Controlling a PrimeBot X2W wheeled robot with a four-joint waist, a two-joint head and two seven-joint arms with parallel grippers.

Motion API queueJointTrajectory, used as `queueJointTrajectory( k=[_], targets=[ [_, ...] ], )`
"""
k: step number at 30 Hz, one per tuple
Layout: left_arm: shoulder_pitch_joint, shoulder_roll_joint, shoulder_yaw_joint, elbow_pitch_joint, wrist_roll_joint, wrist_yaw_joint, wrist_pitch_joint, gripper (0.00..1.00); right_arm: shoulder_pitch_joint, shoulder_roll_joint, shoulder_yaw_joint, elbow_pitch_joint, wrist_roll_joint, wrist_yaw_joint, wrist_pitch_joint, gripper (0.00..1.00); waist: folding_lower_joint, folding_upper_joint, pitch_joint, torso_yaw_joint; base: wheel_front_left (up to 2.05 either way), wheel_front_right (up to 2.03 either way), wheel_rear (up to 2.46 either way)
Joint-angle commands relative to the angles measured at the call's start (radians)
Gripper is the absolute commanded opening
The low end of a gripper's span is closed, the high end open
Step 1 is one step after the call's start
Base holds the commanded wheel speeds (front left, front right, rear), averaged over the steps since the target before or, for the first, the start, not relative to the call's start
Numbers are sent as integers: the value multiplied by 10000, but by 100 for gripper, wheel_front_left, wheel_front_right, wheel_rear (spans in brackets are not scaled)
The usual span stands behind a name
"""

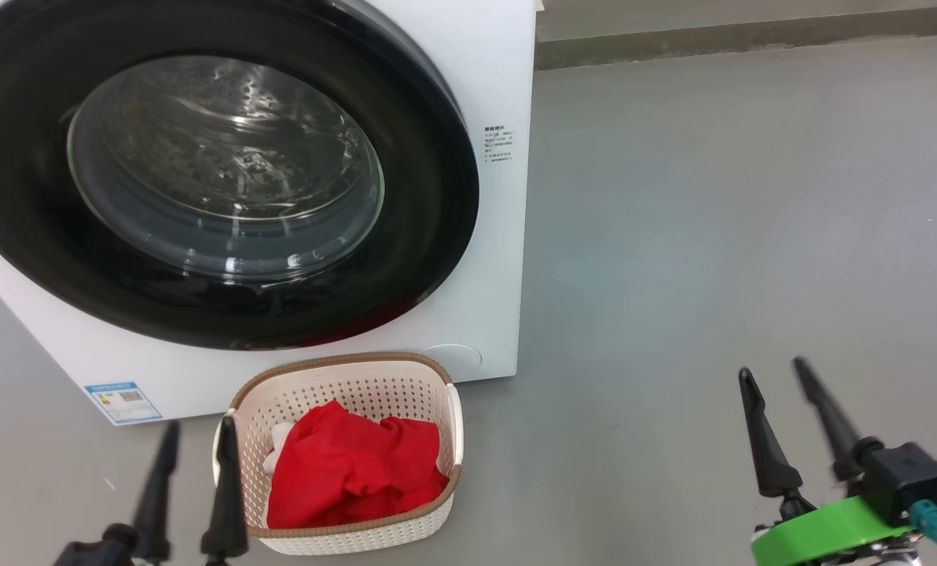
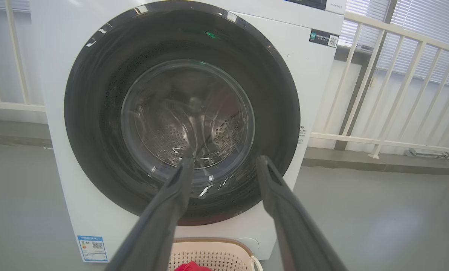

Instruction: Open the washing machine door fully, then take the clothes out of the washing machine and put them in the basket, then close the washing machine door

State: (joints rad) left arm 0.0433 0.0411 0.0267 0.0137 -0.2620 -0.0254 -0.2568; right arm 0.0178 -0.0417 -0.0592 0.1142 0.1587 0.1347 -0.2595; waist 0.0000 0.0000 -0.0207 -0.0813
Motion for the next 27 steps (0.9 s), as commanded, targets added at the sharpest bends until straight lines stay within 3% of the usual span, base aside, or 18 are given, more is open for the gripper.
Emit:
queueJointTrajectory(
  k=[1,8,12,16,27],
  targets=[
    [3,-21,-15,130,-15,-1,10,0,12,21,22,127,6,0,3,0,0,0,-1,0,0,0,0],
    [116,-122,-20,777,-327,-24,117,0,235,172,88,753,337,-1,118,0,2,0,2,16,0,0,0],
    [73,-115,6,815,-760,-58,236,0,200,151,79,756,816,-2,225,0,23,0,-12,45,0,0,0],
    [24,-108,28,868,-1194,-91,347,0,153,132,73,779,1296,-3,333,0,2,0,11,71,0,0,0],
    [-129,-89,104,1007,-2374,-184,663,0,11,84,49,834,2595,-7,630,0,0,0,40,143,0,0,0]
  ],
)
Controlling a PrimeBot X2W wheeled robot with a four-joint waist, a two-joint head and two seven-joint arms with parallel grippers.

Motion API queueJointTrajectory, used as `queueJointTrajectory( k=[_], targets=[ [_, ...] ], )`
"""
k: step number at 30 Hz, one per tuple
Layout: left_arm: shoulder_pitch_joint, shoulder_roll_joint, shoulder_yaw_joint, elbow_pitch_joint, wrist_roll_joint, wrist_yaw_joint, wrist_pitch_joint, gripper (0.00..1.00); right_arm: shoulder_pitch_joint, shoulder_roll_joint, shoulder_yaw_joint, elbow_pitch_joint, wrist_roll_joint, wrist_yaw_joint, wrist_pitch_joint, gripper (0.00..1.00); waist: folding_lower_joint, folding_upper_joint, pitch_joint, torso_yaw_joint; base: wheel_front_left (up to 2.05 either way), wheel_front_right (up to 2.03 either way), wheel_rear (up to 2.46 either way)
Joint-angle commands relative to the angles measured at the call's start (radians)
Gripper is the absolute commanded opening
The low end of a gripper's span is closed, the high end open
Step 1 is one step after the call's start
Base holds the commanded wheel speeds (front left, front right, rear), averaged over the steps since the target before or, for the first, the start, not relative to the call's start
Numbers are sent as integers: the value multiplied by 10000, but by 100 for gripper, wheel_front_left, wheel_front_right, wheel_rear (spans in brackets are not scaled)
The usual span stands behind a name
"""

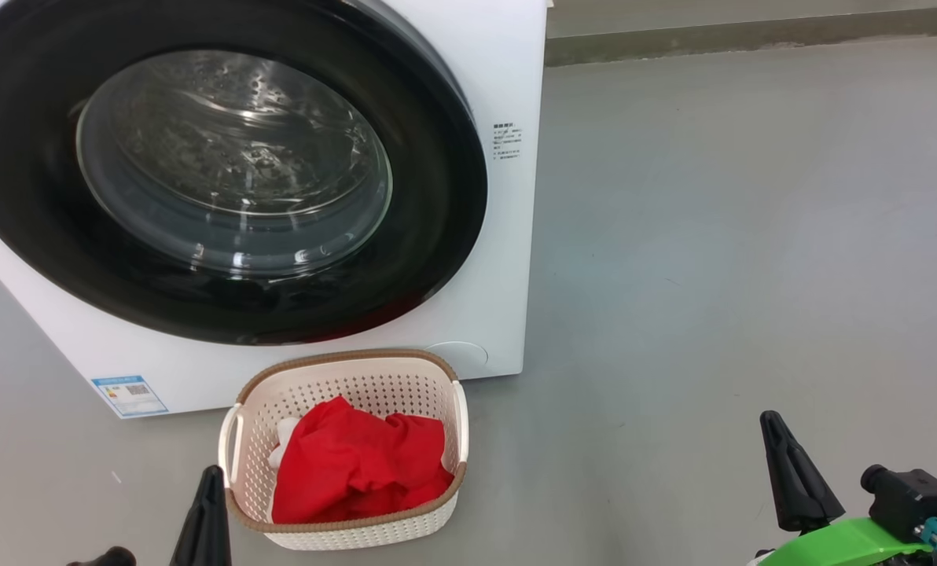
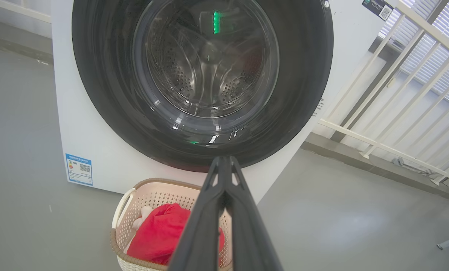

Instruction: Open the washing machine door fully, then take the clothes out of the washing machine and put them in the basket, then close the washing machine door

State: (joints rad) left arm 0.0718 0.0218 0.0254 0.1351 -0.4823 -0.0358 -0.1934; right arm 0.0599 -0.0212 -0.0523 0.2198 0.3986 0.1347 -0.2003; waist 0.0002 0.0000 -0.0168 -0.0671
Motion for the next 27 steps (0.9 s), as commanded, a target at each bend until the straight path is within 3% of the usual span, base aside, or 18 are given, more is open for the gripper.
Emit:
queueJointTrajectory(
  k=[1,27],
  targets=[
    [-427,107,125,-194,-278,-89,58,0,-422,-125,-22,-218,314,-7,65,0,-2,0,2,7,0,0,0],
    [-776,152,318,136,-3070,-307,823,0,-736,-212,-111,-102,3362,-16,796,0,-2,0,52,176,0,0,0]
  ],
)
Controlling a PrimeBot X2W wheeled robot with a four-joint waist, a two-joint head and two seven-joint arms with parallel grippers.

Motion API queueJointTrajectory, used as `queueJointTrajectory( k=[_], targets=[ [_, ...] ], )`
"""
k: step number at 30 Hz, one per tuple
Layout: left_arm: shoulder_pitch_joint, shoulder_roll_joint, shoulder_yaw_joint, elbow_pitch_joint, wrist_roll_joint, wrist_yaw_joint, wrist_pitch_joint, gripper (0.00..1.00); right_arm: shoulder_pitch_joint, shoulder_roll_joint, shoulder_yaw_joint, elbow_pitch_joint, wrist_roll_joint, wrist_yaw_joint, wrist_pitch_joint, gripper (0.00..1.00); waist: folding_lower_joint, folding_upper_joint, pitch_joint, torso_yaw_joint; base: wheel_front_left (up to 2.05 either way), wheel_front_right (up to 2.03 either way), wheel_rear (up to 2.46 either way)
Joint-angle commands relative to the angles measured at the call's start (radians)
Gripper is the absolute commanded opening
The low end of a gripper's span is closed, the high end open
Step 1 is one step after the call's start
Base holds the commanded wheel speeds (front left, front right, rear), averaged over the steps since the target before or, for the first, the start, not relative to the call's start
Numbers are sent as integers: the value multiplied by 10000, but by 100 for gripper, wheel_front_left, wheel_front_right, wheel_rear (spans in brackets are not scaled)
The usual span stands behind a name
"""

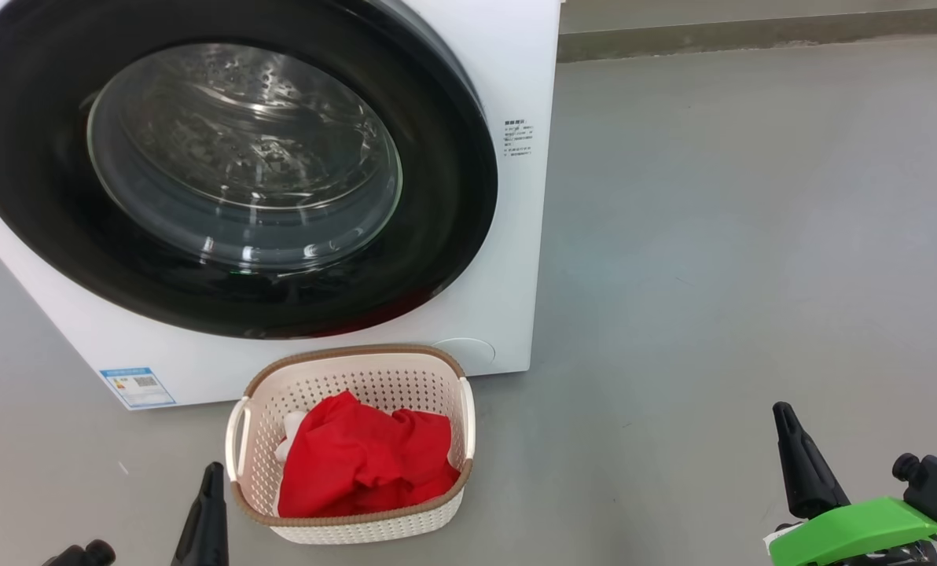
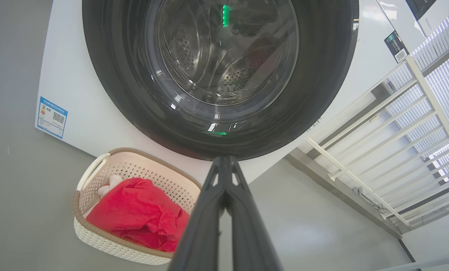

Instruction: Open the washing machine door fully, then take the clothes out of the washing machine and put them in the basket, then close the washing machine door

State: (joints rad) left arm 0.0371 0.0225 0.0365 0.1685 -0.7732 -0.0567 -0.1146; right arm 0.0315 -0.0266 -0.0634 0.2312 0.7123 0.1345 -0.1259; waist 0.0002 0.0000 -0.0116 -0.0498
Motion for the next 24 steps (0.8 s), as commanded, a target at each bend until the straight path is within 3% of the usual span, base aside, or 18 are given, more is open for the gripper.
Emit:
queueJointTrajectory(
  k=[1,24],
  targets=[
    [-442,146,214,-185,-268,-107,64,0,-464,-161,-4,-211,341,-14,81,0,-1,0,3,10,0,0,0],
    [-737,184,378,94,-2631,-292,711,0,-732,-216,-105,-112,2898,-21,720,0,-1,0,45,152,0,0,0]
  ],
)
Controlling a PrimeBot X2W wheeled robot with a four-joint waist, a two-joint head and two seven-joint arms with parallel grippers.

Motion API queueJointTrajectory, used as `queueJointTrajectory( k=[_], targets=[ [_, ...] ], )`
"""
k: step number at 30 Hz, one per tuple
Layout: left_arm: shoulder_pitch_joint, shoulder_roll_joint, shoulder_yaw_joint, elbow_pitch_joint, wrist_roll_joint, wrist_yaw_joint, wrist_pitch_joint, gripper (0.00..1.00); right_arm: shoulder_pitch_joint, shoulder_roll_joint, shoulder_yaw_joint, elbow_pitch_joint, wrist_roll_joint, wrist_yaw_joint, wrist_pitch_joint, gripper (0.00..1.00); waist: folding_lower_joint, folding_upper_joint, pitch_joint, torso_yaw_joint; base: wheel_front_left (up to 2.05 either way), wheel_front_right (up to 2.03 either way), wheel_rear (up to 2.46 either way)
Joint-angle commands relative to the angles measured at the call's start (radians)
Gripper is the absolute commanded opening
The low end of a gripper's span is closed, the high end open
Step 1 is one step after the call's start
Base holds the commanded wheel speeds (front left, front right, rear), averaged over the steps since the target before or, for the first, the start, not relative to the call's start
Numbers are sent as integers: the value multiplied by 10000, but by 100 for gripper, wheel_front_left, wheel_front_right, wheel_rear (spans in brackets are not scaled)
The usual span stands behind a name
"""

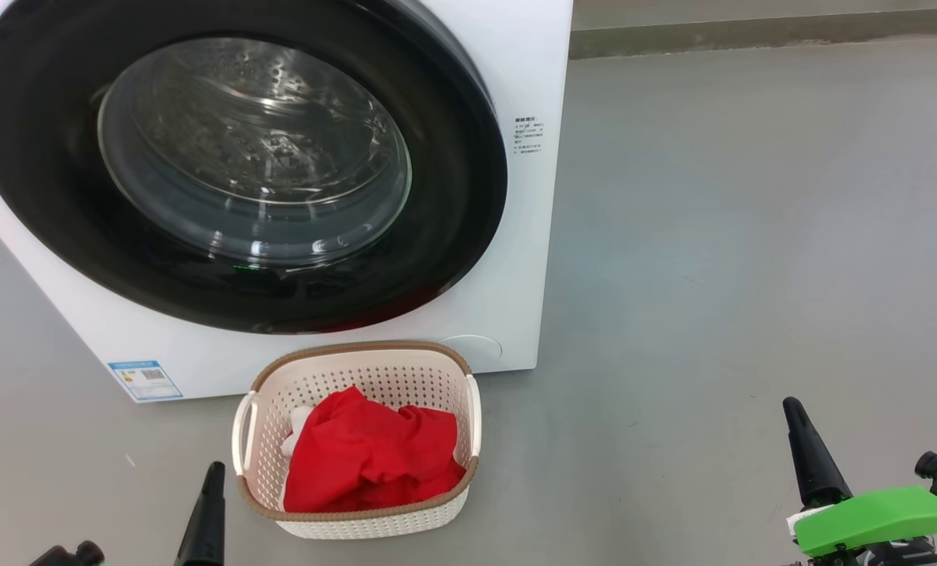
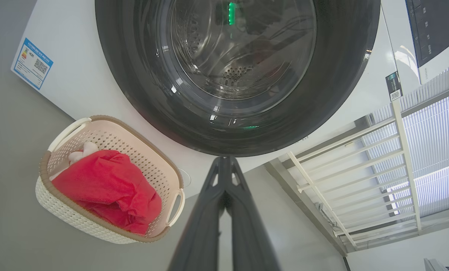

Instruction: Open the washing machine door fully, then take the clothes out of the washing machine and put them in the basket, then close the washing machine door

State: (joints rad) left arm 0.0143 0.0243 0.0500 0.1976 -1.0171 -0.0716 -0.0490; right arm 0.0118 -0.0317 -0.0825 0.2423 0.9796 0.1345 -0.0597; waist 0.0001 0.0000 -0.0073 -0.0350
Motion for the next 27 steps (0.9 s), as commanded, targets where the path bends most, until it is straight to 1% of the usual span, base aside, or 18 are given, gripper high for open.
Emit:
queueJointTrajectory(
  k=[1,27],
  targets=[
    [-523,169,251,-185,-299,-151,85,0,-547,-167,81,-218,341,-21,88,0,-1,0,4,11,0,0,0],
    [-872,214,444,145,-3091,-369,850,0,-865,-219,-57,-100,3347,-30,858,0,-1,0,53,180,0,0,0]
  ],
)
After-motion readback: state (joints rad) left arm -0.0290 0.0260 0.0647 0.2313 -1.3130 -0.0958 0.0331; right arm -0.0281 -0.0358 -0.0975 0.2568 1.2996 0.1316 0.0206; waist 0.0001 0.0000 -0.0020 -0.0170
